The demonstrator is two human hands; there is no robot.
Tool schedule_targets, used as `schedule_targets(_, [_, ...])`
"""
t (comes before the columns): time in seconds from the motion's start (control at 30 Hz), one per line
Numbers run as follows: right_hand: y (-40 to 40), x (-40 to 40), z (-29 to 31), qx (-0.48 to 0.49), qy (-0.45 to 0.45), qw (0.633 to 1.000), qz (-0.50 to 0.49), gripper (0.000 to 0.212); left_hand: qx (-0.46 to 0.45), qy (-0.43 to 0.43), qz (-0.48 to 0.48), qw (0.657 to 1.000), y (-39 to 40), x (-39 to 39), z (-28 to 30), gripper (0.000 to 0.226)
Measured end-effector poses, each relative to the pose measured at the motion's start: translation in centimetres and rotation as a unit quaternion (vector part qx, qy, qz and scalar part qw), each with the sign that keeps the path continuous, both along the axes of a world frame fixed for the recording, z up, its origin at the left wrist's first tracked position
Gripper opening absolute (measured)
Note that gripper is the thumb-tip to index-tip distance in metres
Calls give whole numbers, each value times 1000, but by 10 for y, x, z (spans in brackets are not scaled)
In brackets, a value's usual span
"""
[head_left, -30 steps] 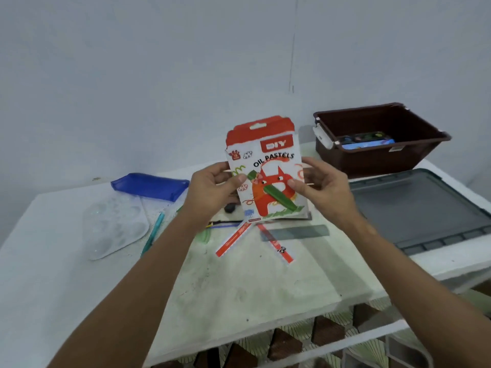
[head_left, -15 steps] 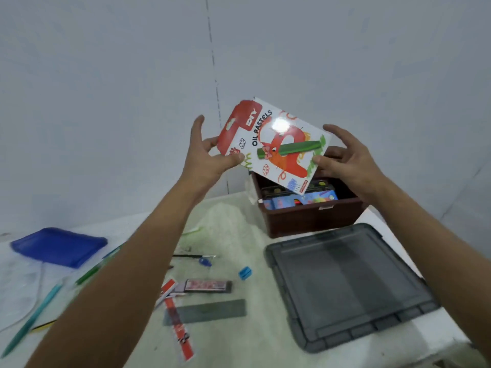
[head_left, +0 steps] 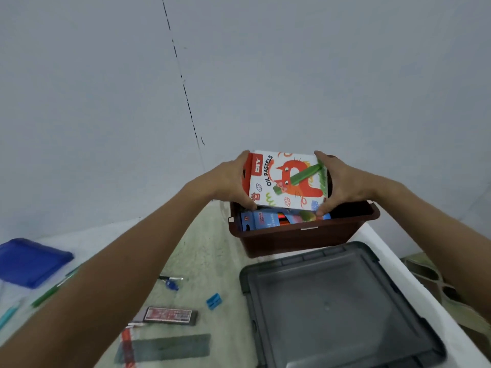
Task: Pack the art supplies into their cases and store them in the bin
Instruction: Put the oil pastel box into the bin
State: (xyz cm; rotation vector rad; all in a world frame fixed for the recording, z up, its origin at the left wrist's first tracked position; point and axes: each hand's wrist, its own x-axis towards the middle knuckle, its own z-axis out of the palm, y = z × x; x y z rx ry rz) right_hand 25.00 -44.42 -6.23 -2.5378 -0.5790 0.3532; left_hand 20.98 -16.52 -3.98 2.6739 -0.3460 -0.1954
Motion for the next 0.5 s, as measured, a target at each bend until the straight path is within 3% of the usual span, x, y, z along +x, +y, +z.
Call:
schedule_targets(0.1, [1,13,-7,-53,10,998,36,128,125,-17,11,992,-6,11,-15,110])
schedule_targets(0.23, [1,24,-17,-111,46,991,62,126,212,-2,-9,977,-10,19,-37,95])
schedule_targets(0.33, [3,33,-29,-136,54,985,86,114,252,19,-38,967,-12,24,-49,84])
schedule_targets(0.5, [5,43,-40,-139,54,985,86,99,266,29,-43,963,-12,29,-50,100])
